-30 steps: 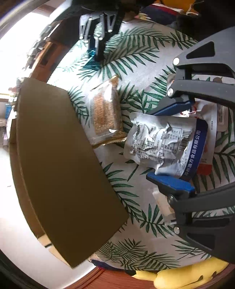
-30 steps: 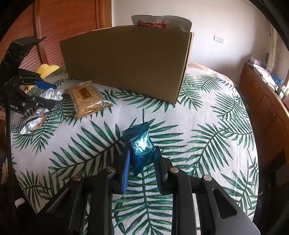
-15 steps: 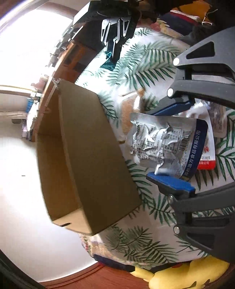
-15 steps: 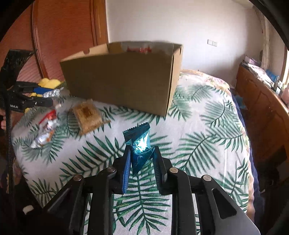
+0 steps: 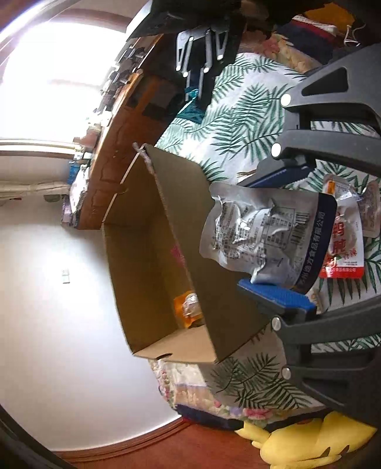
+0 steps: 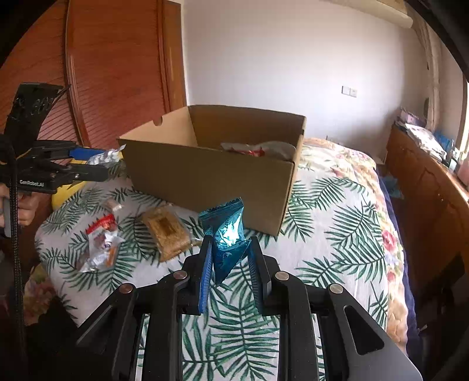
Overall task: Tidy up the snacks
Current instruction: 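Carry both snacks over the cardboard box and open both tools to drop them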
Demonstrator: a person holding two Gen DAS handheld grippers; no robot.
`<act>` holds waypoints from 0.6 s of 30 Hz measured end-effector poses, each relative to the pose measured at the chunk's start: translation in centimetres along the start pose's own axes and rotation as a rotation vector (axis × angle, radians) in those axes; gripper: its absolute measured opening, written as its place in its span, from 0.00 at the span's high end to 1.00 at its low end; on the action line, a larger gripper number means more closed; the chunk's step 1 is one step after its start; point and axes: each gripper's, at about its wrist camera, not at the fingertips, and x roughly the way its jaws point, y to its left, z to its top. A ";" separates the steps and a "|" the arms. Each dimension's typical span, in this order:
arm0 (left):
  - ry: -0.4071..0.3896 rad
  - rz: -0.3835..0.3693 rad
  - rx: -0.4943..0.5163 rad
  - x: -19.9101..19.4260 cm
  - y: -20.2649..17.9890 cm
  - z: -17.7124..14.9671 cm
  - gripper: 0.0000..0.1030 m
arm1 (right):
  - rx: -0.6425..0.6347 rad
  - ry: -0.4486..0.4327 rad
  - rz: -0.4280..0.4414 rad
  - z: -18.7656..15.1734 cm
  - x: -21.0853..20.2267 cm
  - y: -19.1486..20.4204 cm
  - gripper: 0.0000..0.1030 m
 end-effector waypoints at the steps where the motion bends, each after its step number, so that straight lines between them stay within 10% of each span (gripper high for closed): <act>1: -0.013 0.010 0.000 -0.1 -0.1 0.2 0.43 | 0.000 -0.003 0.003 0.1 -0.1 0.1 0.79; 18: -0.110 0.075 -0.062 0.0 1.4 5.1 0.43 | -0.014 -0.060 0.018 3.6 -0.8 1.7 0.79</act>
